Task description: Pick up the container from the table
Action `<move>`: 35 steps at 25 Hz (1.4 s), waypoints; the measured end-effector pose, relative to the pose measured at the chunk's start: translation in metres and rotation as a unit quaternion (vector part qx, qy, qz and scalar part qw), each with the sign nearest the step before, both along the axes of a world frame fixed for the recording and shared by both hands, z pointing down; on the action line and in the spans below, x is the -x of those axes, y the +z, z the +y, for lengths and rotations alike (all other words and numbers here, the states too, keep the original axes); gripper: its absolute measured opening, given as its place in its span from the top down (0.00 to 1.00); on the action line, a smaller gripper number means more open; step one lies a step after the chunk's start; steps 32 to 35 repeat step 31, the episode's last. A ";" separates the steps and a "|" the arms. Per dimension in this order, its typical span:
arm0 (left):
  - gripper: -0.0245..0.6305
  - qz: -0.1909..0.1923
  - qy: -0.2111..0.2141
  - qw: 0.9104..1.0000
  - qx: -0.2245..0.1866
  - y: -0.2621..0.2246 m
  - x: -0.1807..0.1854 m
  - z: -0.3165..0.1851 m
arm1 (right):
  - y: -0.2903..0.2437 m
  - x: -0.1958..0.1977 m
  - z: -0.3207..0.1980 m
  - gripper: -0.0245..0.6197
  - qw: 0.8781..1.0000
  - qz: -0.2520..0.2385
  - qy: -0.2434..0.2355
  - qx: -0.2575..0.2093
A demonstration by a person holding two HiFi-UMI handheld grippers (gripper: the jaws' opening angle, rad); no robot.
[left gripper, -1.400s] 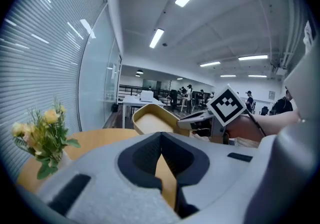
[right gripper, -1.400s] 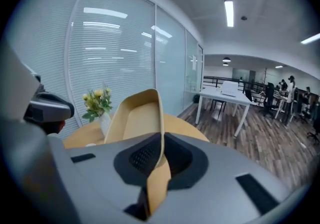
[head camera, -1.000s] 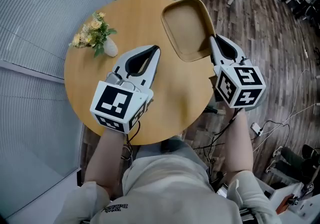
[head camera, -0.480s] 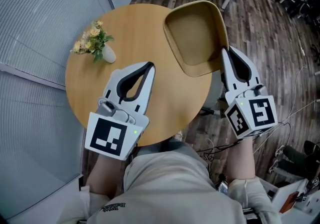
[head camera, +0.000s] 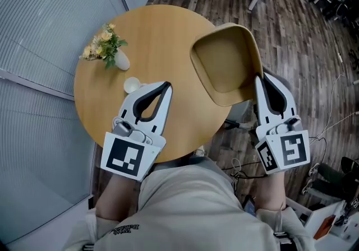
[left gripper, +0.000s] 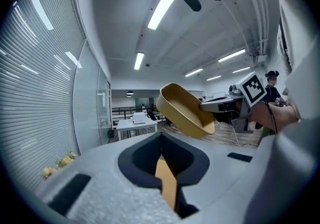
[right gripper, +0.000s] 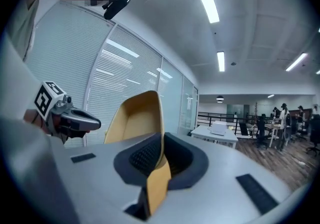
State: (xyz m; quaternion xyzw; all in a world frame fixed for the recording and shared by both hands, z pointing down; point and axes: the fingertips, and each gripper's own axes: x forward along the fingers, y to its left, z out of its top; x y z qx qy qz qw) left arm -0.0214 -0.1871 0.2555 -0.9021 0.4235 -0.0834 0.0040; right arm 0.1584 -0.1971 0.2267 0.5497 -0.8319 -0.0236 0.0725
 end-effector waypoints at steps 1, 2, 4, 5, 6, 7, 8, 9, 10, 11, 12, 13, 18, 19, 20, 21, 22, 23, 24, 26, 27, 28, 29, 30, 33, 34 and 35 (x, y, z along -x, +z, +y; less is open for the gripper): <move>0.93 -0.003 0.001 1.000 0.002 0.002 -0.002 0.002 | 0.005 -0.003 0.002 0.90 1.000 -0.003 0.001 0.007; 0.93 -0.006 0.003 1.000 0.004 0.004 -0.004 0.005 | 0.009 -0.006 0.004 0.90 1.000 -0.006 0.002 0.014; 0.93 -0.011 0.004 1.000 0.011 0.008 -0.006 0.008 | 0.016 -0.009 0.006 0.90 1.000 -0.016 0.000 0.026; 0.93 -0.012 0.005 1.000 0.013 0.009 -0.007 0.009 | 0.018 -0.009 0.006 0.90 0.999 -0.025 -0.004 0.032; 0.93 -0.013 0.005 1.000 0.014 0.010 -0.007 0.009 | 0.020 -0.009 0.007 0.90 0.999 -0.034 -0.009 0.036; 0.93 -0.012 0.004 1.000 0.015 0.011 -0.008 0.009 | 0.021 -0.008 0.007 0.90 0.998 -0.039 -0.012 0.039; 0.93 -0.012 0.004 1.000 0.015 0.011 -0.008 0.009 | 0.021 -0.008 0.006 0.90 0.998 -0.042 -0.013 0.040; 0.93 -0.012 0.004 1.000 0.015 0.012 -0.009 0.008 | 0.019 -0.008 0.005 0.90 0.998 -0.044 -0.014 0.040; 0.93 -0.013 0.004 1.000 0.015 0.012 -0.009 0.007 | 0.018 -0.008 0.004 0.90 0.998 -0.047 -0.014 0.038; 0.93 -0.015 0.004 1.000 0.014 0.013 -0.010 0.006 | 0.016 -0.009 0.004 0.90 0.998 -0.050 -0.014 0.036; 0.93 -0.015 0.004 1.000 0.013 0.013 -0.010 0.006 | 0.015 -0.009 0.004 0.90 0.998 -0.052 -0.014 0.035; 0.93 -0.016 0.004 1.000 0.013 0.014 -0.011 0.007 | 0.014 -0.009 0.005 0.90 0.998 -0.054 -0.014 0.034; 0.93 -0.019 0.011 1.000 0.010 0.011 -0.019 0.018 | 0.005 -0.012 0.014 0.90 0.997 -0.066 -0.022 0.027; 0.93 -0.020 0.012 1.000 0.009 0.011 -0.020 0.019 | 0.005 -0.012 0.015 0.90 0.997 -0.066 -0.024 0.026; 0.93 -0.020 0.012 1.000 0.009 0.011 -0.021 0.020 | 0.004 -0.012 0.016 0.90 0.997 -0.066 -0.025 0.026; 0.93 -0.020 0.011 1.000 0.011 0.011 -0.022 0.020 | 0.005 -0.011 0.016 0.90 0.997 -0.065 -0.026 0.026; 0.93 -0.019 0.010 1.000 0.012 0.011 -0.021 0.020 | 0.006 -0.011 0.016 0.90 0.997 -0.064 -0.027 0.028; 0.93 -0.019 0.010 1.000 0.014 0.011 -0.021 0.020 | 0.007 -0.010 0.015 0.90 0.997 -0.065 -0.028 0.030; 0.93 -0.019 0.010 1.000 0.015 0.011 -0.020 0.019 | 0.008 -0.009 0.014 0.90 0.997 -0.066 -0.028 0.033; 0.93 -0.018 0.010 1.000 0.018 0.013 -0.019 0.018 | 0.011 -0.009 0.013 0.90 0.997 -0.069 -0.028 0.038; 0.93 -0.017 0.010 1.000 0.019 0.014 -0.019 0.018 | 0.013 -0.009 0.013 0.90 0.996 -0.070 -0.027 0.040; 0.93 -0.016 0.010 1.000 0.019 0.015 -0.019 0.018 | 0.015 -0.009 0.013 0.90 0.996 -0.071 -0.027 0.042; 0.93 -0.018 0.011 1.000 0.019 0.017 -0.018 0.018 | 0.017 -0.008 0.013 0.90 0.996 -0.072 -0.028 0.044; 0.93 -0.020 0.011 1.000 0.018 0.019 -0.018 0.019 | 0.019 -0.008 0.014 0.90 0.996 -0.072 -0.029 0.045; 0.93 -0.022 0.011 1.000 0.017 0.021 -0.017 0.019 | 0.021 -0.008 0.014 0.90 0.996 -0.073 -0.029 0.047; 0.93 -0.022 0.011 1.000 0.017 0.021 -0.017 0.019 | 0.021 -0.008 0.014 0.90 0.996 -0.073 -0.029 0.047; 0.93 -0.022 0.011 1.000 0.017 0.021 -0.017 0.019 | 0.021 -0.008 0.014 0.90 0.996 -0.073 -0.029 0.047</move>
